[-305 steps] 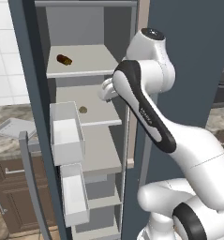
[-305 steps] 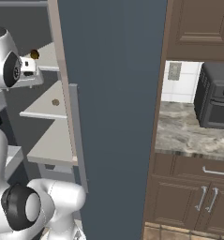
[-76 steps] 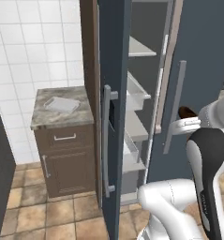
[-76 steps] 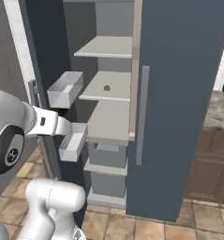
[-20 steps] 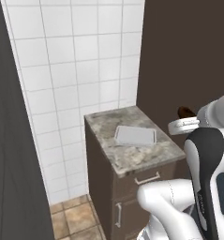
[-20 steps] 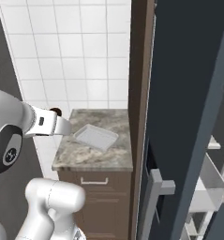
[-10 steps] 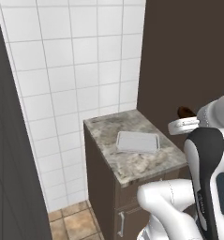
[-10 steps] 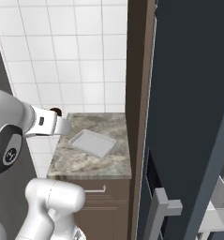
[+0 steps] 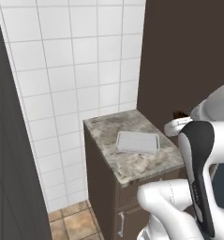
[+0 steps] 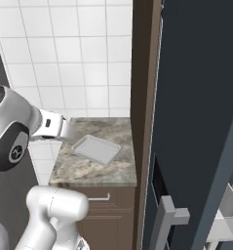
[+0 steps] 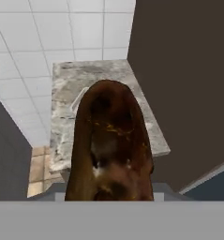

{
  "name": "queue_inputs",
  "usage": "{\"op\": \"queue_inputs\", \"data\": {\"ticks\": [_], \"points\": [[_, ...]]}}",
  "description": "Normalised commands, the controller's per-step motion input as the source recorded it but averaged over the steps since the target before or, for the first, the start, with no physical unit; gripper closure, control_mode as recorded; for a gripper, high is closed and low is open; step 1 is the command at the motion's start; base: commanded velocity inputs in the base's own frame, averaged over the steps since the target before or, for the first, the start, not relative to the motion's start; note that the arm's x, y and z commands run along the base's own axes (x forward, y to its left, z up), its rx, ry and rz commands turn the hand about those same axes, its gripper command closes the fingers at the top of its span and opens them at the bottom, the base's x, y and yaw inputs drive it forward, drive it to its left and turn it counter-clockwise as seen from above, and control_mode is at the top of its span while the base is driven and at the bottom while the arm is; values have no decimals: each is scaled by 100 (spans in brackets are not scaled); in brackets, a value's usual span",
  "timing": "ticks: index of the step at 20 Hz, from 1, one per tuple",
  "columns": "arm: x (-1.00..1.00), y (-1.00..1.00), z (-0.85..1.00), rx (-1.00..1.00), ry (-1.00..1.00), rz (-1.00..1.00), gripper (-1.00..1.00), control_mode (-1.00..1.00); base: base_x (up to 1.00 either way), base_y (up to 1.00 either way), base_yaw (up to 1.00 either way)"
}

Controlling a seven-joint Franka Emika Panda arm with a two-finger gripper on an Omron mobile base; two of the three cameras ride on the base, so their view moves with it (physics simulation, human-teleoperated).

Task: Take the sweet potato and garlic out of the freezer and place them in the tupperware container on the counter. Then put the tupperware containing the vegetables back in the freezer.

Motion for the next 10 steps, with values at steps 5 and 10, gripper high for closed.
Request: {"op": "queue_inputs", "data": {"ticks": [5, 10], "points": [[65, 0, -32, 0, 24, 9, 100, -100, 0, 0, 0], [77, 0, -30, 0, 22, 9, 100, -100, 0, 0, 0]]}}
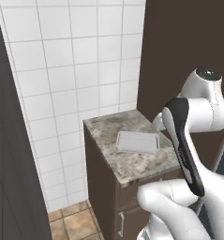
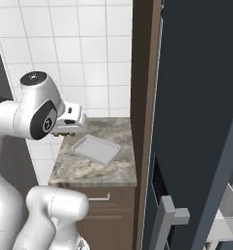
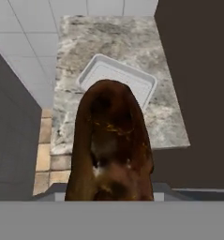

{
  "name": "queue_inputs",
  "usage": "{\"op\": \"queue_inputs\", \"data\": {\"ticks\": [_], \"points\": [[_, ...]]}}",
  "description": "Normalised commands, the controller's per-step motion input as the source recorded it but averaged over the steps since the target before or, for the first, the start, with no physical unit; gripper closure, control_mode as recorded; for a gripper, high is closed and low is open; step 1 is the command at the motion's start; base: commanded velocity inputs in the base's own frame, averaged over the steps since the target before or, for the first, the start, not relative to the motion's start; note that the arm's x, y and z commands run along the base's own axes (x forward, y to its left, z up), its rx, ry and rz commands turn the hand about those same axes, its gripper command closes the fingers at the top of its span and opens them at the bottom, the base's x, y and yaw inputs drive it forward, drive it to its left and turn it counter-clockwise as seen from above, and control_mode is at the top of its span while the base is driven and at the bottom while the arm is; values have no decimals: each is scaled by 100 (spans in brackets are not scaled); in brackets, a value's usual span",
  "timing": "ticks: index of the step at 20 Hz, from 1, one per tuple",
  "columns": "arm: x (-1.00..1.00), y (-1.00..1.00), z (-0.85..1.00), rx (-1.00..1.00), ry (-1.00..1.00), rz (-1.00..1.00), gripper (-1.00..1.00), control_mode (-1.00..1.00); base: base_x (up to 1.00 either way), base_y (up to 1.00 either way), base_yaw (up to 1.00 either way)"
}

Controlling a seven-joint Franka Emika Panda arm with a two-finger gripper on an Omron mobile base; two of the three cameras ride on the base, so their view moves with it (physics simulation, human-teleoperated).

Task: Take the sweet potato and garlic out of the freezer and place them in the tupperware container on the counter. Then put the tupperware containing the vegetables back in the freezer.

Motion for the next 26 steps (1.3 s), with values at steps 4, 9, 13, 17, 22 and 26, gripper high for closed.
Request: {"op": "queue_inputs", "data": {"ticks": [4, 9, 13, 17, 22, 26], "points": [[79, 1, -33, 0, 25, 8, 100, -100, 0, 0, 0], [75, 0, -40, -2, 26, 7, 100, -100, 0, 0, 0], [71, 0, -55, -6, 25, 7, 100, -100, 0, 0, 0], [68, 0, -51, -5, 20, 7, 100, -100, 0, 0, 0], [57, 0, -38, 0, 14, 9, 100, -100, 0, 0, 0], [48, 0, -32, 0, 8, 11, 100, -100, 0, 0, 0]]}}
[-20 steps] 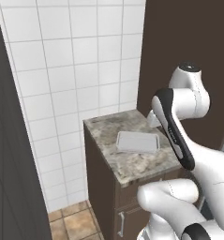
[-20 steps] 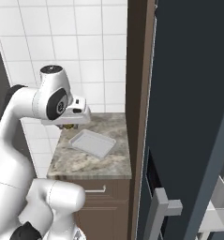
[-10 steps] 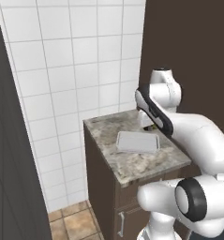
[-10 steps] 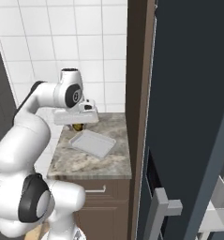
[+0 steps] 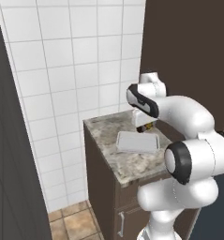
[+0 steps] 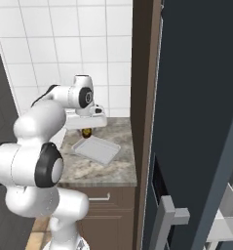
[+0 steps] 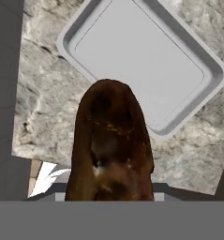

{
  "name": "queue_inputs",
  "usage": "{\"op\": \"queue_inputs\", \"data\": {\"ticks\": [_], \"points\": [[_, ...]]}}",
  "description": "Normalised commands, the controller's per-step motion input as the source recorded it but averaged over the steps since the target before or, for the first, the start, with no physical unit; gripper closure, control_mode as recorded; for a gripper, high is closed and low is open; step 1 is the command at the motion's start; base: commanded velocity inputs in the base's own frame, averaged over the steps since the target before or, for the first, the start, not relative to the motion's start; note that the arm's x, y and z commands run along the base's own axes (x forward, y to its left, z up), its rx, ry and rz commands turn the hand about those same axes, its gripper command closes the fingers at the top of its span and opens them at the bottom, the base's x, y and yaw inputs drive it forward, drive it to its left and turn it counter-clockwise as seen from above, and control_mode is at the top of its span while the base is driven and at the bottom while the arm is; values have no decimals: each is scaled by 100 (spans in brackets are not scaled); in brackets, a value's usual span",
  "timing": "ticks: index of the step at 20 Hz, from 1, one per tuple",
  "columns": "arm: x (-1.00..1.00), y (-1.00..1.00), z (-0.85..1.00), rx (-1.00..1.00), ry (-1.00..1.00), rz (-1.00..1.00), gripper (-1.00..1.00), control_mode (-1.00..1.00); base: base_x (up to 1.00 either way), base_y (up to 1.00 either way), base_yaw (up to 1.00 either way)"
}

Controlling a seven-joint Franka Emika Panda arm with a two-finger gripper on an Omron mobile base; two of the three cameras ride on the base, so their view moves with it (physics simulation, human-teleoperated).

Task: Take the sweet potato and garlic out of the freezer and place them in the tupperware container on the counter. Then put the tupperware containing the vegetables back in the freezer.

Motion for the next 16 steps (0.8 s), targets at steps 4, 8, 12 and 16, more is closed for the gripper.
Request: {"op": "queue_inputs", "data": {"ticks": [4, 8, 12, 16], "points": [[33, 0, -33, 0, 0, 11, 100, -100, 0, 0, 0], [16, 0, -43, 0, 0, 11, 100, -100, 0, 0, 0], [28, 0, -46, 0, 0, 9, 100, -100, 0, 0, 0], [37, 0, -29, 0, 0, 8, 100, -100, 0, 0, 0]]}}
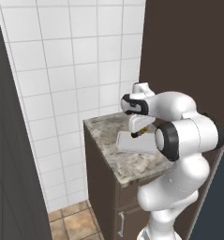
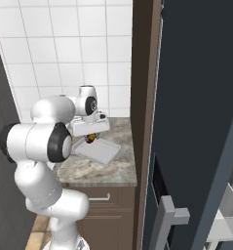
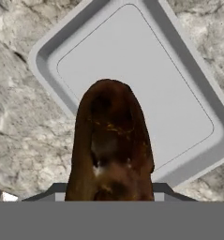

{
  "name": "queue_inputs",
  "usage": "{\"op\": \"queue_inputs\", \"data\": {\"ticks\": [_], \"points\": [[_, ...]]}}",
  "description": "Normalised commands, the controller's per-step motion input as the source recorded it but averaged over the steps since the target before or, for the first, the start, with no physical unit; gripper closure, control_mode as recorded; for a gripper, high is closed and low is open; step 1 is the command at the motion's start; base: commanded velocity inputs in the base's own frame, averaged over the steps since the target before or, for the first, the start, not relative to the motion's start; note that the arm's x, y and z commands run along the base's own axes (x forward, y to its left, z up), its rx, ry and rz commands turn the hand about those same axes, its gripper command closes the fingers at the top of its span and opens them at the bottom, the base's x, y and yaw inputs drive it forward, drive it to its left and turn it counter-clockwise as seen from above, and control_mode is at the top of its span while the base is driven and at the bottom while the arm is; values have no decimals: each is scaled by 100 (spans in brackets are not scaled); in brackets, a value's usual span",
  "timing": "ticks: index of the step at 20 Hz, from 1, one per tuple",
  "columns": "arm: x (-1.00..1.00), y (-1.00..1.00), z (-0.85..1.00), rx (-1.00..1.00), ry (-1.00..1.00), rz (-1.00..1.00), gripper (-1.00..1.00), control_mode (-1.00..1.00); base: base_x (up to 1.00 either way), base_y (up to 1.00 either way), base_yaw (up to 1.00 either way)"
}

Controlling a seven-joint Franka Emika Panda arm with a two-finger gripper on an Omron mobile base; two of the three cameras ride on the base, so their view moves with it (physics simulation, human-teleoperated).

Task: Take the sweet potato and garlic out of the freezer and place them in the tupperware container on the counter. Then put the tupperware containing the vegetables back in the freezer.

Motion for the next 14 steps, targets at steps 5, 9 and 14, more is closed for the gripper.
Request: {"op": "queue_inputs", "data": {"ticks": [5, 9, 14], "points": [[34, 0, -19, 0, 0, 8, 100, -100, 0, 0, 0], [28, 0, -30, 0, 0, 8, 100, -100, 0, 0, 0], [25, 0, -28, 0, 0, 9, 100, -100, 0, 0, 0]]}}
